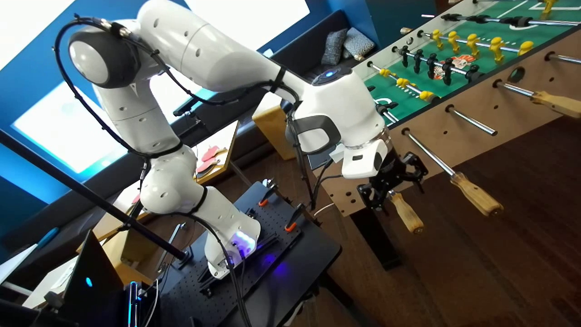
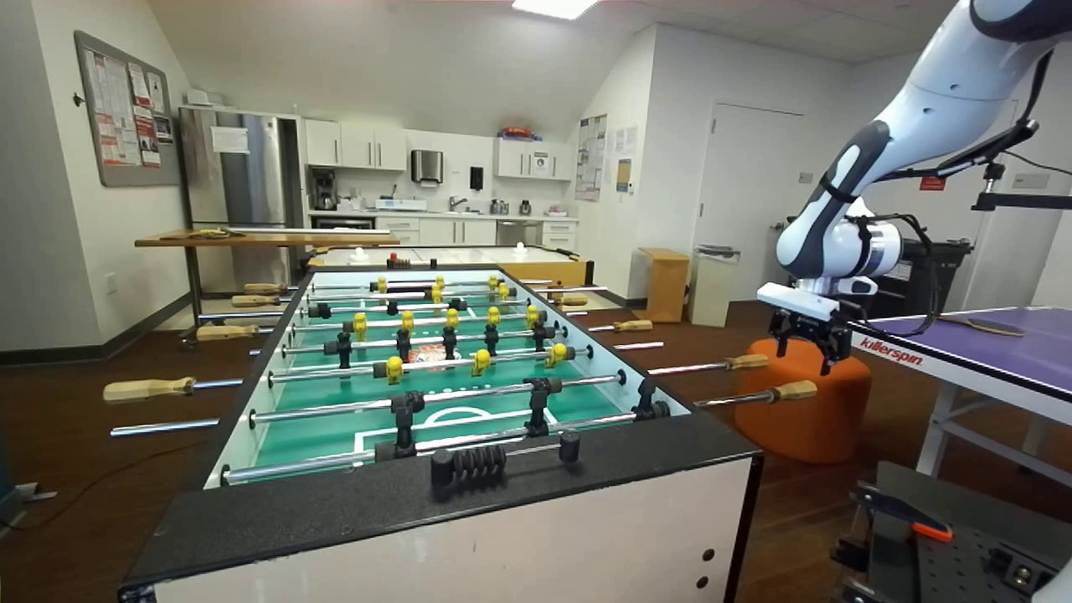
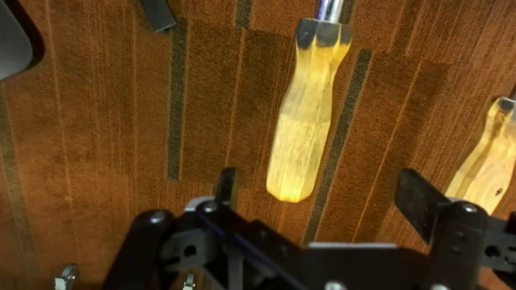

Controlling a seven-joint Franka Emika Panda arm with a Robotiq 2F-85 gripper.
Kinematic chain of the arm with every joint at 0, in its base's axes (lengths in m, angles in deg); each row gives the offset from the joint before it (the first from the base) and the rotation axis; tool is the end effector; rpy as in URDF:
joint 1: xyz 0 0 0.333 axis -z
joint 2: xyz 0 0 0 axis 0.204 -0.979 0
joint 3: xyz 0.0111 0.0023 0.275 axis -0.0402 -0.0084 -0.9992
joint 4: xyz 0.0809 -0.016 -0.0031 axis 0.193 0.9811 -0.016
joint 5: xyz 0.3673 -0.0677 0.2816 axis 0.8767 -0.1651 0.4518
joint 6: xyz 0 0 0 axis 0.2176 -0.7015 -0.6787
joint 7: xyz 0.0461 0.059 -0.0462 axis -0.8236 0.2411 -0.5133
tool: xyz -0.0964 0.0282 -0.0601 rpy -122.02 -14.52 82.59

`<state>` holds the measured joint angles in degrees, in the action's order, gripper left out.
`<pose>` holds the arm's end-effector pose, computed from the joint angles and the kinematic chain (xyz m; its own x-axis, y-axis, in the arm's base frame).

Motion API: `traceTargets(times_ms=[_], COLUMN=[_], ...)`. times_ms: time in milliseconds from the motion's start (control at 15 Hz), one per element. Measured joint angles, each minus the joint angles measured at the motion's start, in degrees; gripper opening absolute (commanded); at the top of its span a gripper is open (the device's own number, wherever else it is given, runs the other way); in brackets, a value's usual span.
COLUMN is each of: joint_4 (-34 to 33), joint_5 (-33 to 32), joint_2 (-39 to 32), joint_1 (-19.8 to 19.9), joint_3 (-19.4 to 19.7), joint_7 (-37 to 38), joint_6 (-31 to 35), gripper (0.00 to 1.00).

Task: Push in the first rod of the football table.

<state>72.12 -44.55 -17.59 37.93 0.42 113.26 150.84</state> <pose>0.3438 -0.4390 0.0976 -0.3712 -0.9195 0.1295 -0.9286 0.3680 -0.0487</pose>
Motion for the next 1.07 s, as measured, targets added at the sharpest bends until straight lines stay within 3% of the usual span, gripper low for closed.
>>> traceTargets(times_ms=[467, 1067], joint_4=[-1.7, -1.5], joint_5=[0.1, 0.5], joint_2=[-3.9, -7.5], joint_1=[-1.3, -5.4], joint_3=[0.4, 5.1], joint_7=[-1.1, -0.5], joint_6=[2.3, 2.3], gripper=[1.0, 1.0])
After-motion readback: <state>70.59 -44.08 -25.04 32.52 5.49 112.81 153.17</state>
